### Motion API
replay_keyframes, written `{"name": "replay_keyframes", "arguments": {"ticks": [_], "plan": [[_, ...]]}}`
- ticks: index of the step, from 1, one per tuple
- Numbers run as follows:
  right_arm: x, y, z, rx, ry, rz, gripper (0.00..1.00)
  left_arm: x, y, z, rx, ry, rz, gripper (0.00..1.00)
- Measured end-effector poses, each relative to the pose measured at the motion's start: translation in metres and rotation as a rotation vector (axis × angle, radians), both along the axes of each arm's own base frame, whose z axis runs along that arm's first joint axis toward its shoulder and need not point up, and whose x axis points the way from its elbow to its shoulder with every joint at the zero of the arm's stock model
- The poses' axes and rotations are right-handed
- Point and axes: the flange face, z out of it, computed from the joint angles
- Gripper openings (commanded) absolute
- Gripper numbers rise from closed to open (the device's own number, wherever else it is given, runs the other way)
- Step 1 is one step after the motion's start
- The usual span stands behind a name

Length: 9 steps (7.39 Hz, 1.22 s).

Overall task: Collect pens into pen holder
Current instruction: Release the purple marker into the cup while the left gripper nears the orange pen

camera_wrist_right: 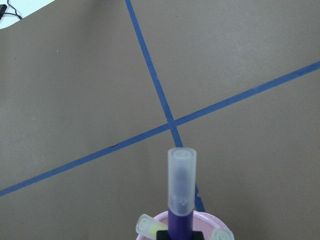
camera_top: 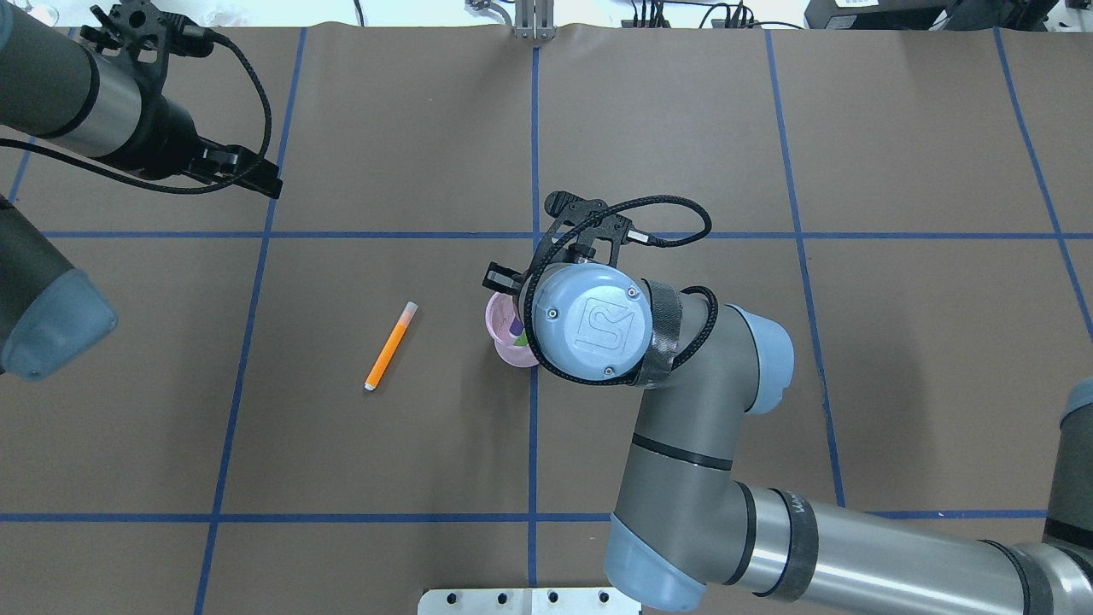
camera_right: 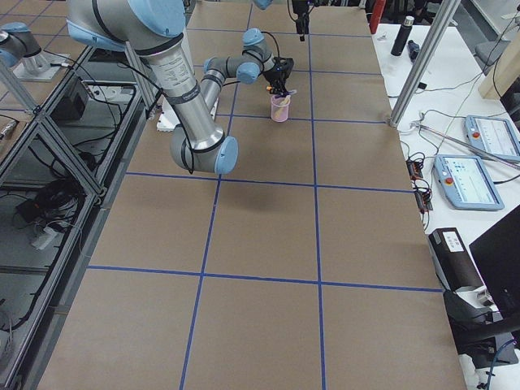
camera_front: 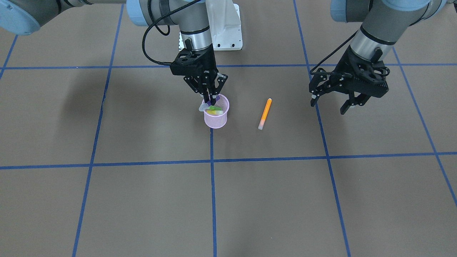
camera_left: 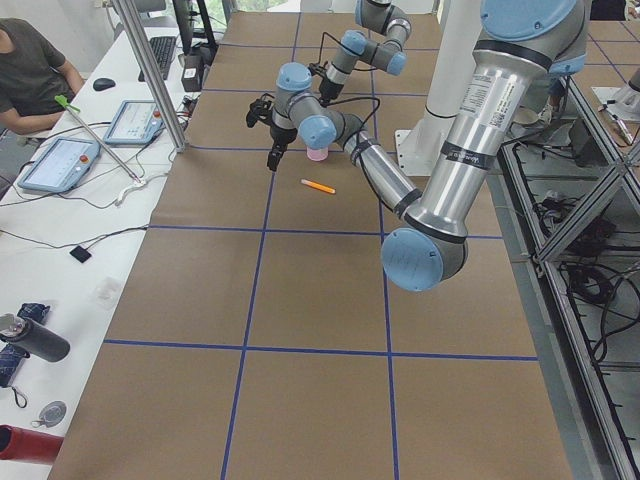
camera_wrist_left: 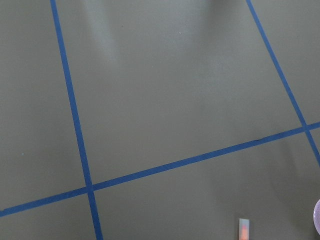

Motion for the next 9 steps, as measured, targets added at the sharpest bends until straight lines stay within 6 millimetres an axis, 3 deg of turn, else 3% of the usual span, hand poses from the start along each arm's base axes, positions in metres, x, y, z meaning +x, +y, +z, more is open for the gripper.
{"name": "replay_keyframes", "arguments": {"ticks": [1, 3, 5, 6, 7, 8, 9], "plan": [[-0.002, 0.003, 0.002, 0.005, 0.007, -0.008, 1.00, 0.002, -0.001, 0.002, -0.005, -0.003, 0.001, 0.99], [-0.002, 0.003, 0.003, 0.017, 0.014, -0.004, 1.00, 0.008, -0.003, 0.006, -0.007, -0.006, 0.006, 0.99], [0.012, -0.004, -0.002, 0.029, 0.003, 0.000, 1.00, 0.018, -0.005, 0.008, -0.006, -0.006, 0.019, 0.90], [0.036, -0.017, 0.000, 0.032, -0.003, -0.020, 1.00, 0.036, -0.004, -0.003, -0.017, -0.022, 0.050, 0.90], [0.065, -0.035, 0.010, 0.032, -0.001, -0.055, 1.00, 0.063, 0.000, -0.018, -0.030, -0.050, 0.101, 0.81], [0.094, -0.053, 0.026, 0.033, 0.014, -0.099, 1.00, 0.095, 0.012, -0.024, -0.033, -0.081, 0.167, 0.78], [0.119, -0.069, 0.046, 0.037, 0.042, -0.153, 1.00, 0.127, 0.025, -0.017, -0.042, -0.112, 0.232, 0.72]]}}
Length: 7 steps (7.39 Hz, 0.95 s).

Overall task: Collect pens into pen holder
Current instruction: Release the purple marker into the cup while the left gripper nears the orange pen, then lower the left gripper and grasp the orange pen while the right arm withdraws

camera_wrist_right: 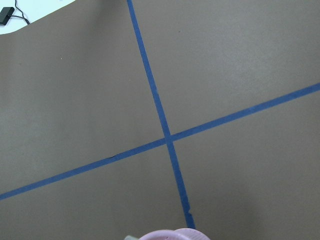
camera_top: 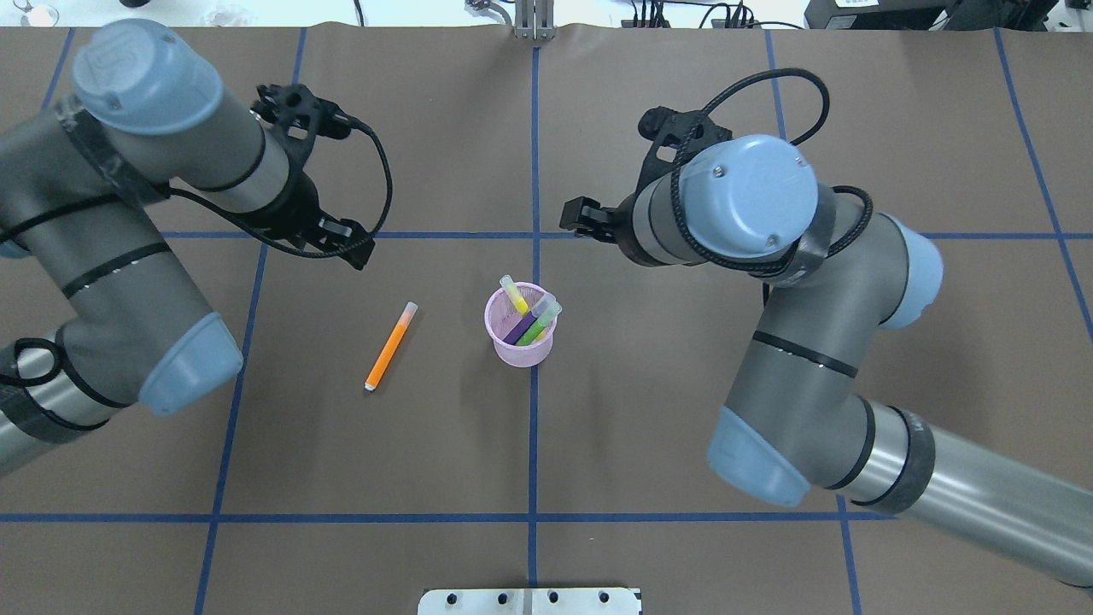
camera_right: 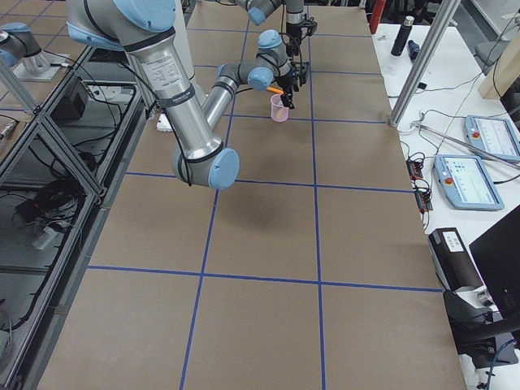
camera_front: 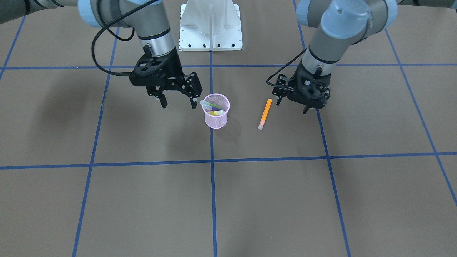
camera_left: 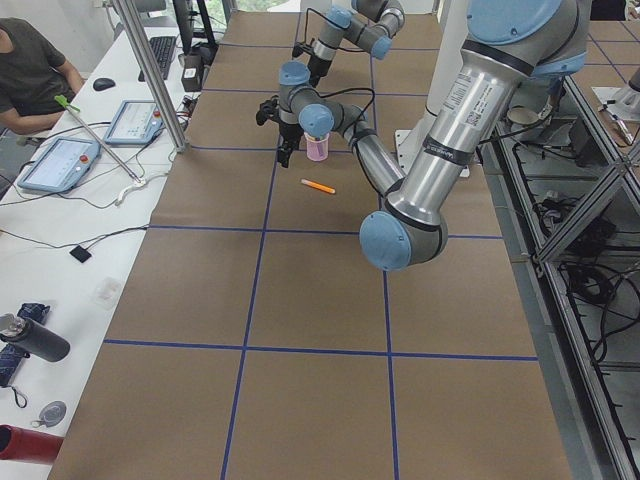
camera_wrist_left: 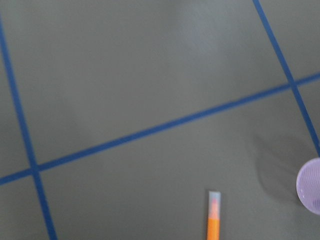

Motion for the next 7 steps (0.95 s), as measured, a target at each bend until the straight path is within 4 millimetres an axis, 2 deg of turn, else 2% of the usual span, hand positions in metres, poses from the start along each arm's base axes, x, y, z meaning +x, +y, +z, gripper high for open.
{"name": "replay_keyframes", "arguments": {"ticks": [2, 3, 4, 5, 7], "plan": [[0.039, -0.025, 0.042, 0.013, 0.059, -0.090, 1.00, 0.046, 0.007, 0.030, 0.018, -0.072, 0.129, 0.74], [0.052, -0.032, 0.060, 0.021, 0.089, -0.115, 1.00, 0.062, 0.001, 0.043, 0.034, -0.101, 0.186, 0.73], [0.060, -0.038, 0.071, 0.026, 0.108, -0.134, 1.00, 0.078, -0.009, 0.047, 0.033, -0.119, 0.223, 0.73], [0.066, -0.044, 0.078, 0.026, 0.117, -0.147, 1.00, 0.090, -0.017, 0.047, 0.013, -0.132, 0.245, 0.73], [0.081, -0.052, 0.094, 0.020, 0.130, -0.175, 1.00, 0.096, -0.021, 0.048, -0.029, -0.151, 0.263, 0.72]]}}
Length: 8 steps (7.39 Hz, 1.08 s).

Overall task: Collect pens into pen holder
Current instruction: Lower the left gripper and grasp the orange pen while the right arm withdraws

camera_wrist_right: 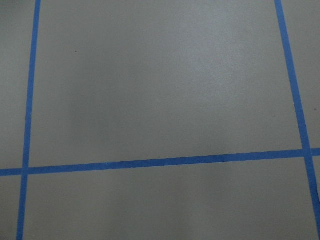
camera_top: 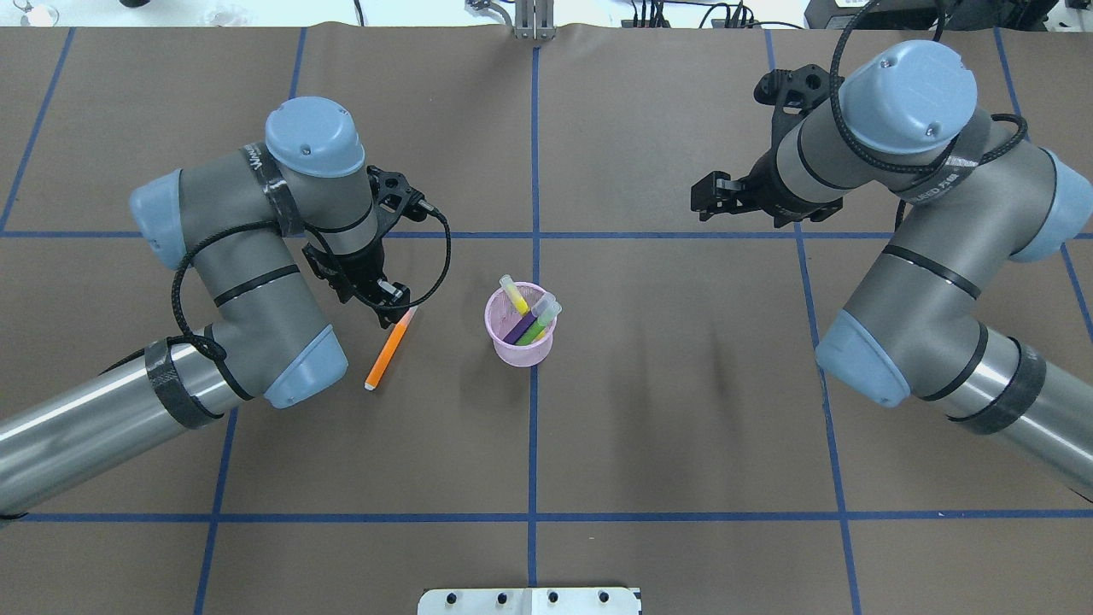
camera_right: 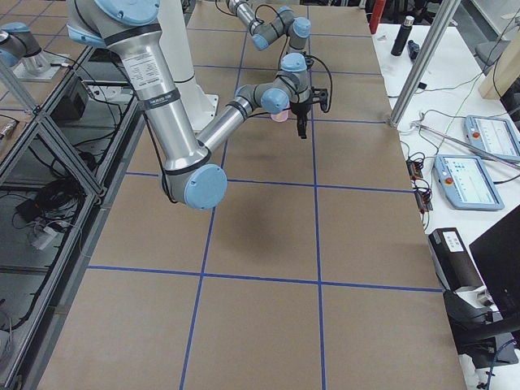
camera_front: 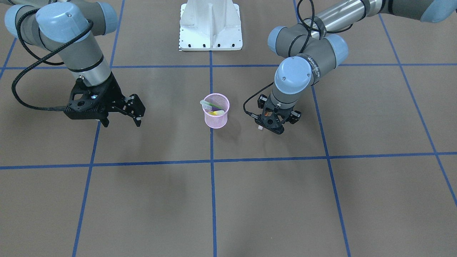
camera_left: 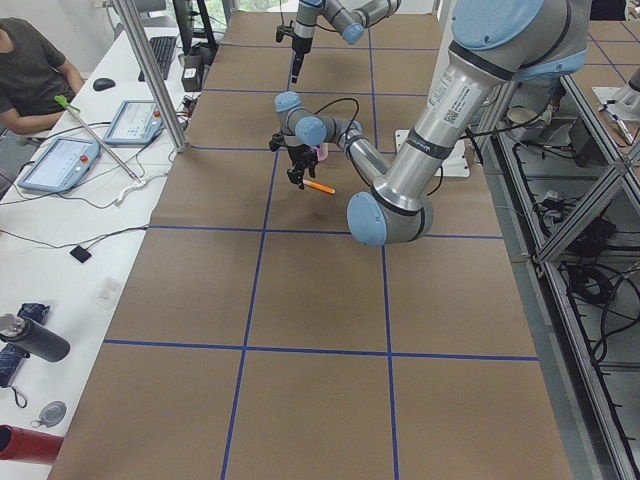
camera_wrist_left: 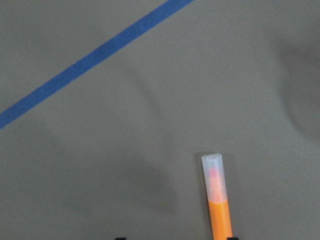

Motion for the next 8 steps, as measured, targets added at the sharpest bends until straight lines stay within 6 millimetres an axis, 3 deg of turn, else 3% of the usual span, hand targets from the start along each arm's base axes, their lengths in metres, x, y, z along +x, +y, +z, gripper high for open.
{"name": "replay_keyframes", "arguments": {"ticks": [3, 6, 8], "plan": [[0.023, -0.006, 0.020, -0.024, -0.005, -0.045, 1.00, 0.005, -0.001, -0.005, -0.021, -0.018, 0.008, 0.68], [0.028, -0.007, 0.029, -0.031, 0.001, -0.060, 1.00, 0.026, -0.011, -0.018, -0.028, -0.025, 0.014, 0.65], [0.027, -0.008, 0.032, -0.036, 0.004, -0.061, 1.00, 0.037, -0.007, -0.014, -0.036, -0.034, 0.026, 0.65]]}}
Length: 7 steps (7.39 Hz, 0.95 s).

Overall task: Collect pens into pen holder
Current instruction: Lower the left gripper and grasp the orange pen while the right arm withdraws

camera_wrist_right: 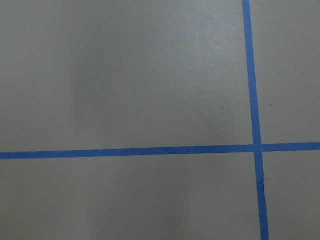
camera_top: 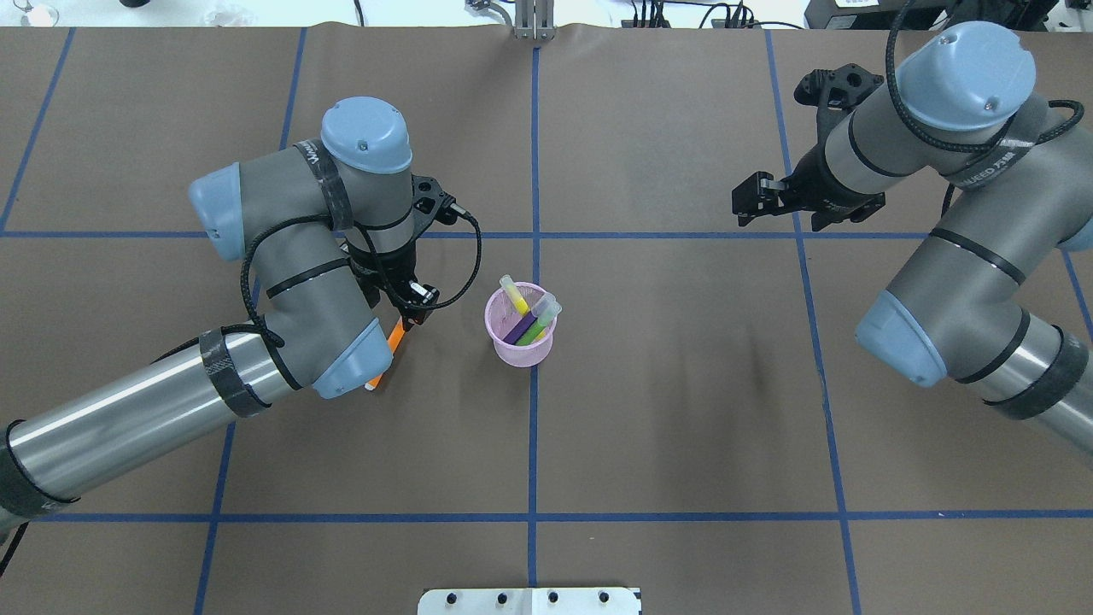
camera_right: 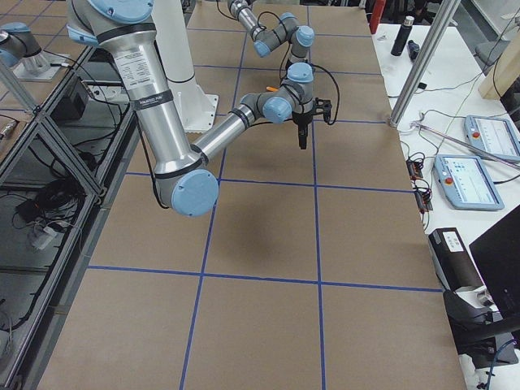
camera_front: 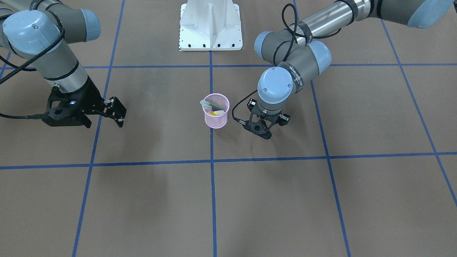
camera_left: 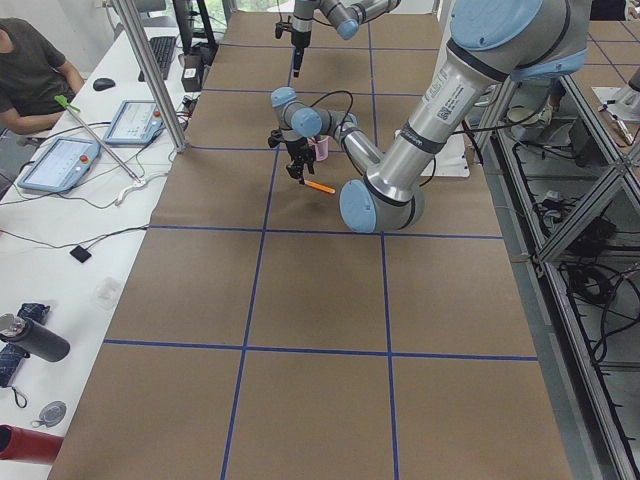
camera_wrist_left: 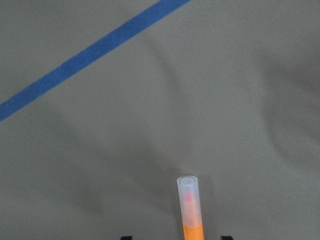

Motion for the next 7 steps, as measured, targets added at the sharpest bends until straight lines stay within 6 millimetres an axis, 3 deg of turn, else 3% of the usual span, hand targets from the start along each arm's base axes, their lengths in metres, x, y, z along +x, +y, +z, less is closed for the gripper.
{"name": "replay_keyframes", "arguments": {"ticks": [7], "plan": [[-0.003, -0.001, 0.007, -0.010, 0.010, -0.001, 1.00, 0.014, 0.008, 0.013, -0.021, -0.020, 0.011, 0.56]]}}
